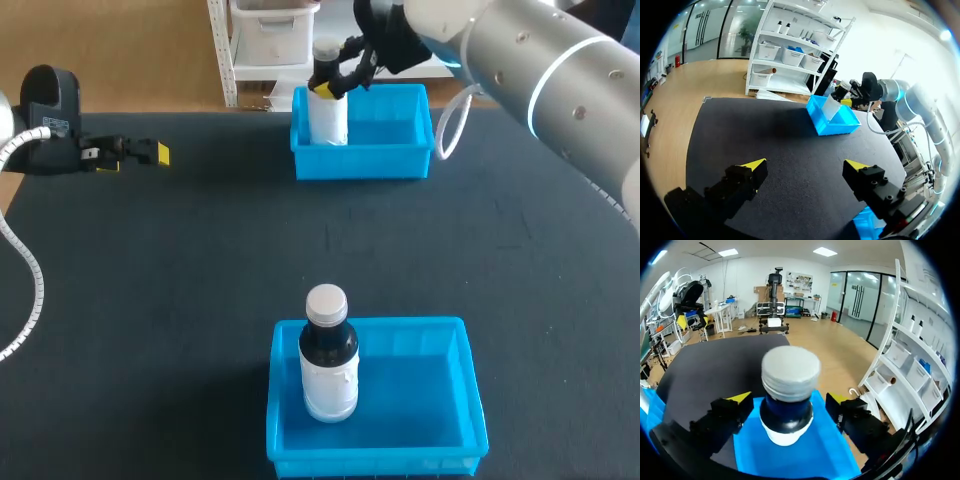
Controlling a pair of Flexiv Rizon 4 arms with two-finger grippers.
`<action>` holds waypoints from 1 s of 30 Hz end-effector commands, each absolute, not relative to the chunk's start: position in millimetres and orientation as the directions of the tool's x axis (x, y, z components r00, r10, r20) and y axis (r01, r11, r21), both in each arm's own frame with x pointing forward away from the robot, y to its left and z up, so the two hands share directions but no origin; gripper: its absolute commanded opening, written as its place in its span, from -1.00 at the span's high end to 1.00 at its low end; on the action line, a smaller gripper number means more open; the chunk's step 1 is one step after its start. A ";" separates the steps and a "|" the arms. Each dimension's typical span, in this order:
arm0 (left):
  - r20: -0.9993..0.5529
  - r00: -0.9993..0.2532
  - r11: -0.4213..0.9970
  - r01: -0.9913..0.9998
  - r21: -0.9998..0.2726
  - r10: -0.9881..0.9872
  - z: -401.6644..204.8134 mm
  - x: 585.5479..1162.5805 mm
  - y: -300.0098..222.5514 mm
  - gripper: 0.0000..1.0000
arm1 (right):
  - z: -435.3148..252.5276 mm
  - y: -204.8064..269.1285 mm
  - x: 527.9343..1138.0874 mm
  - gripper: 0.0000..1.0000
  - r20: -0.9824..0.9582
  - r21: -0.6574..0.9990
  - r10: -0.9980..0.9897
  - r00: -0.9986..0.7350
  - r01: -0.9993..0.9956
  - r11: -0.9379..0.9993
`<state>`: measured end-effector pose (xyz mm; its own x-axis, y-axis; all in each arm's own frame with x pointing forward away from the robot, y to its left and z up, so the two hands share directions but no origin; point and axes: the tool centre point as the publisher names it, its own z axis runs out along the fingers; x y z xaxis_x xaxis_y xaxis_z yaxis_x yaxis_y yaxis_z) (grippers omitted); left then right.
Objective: Pick up the bottle, and place it in the far bin if it is heavy, or in the near bin if it is light.
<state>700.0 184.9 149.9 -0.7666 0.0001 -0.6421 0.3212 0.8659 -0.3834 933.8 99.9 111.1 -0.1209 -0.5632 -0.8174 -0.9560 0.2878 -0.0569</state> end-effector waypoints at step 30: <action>-0.642 -0.767 0.866 0.321 -0.383 0.000 149.9 700.0 184.9 -1.00 | 197.6 -87.9 799.5 -1.00 -0.764 -0.057 -0.502 -0.406 -0.732 0.679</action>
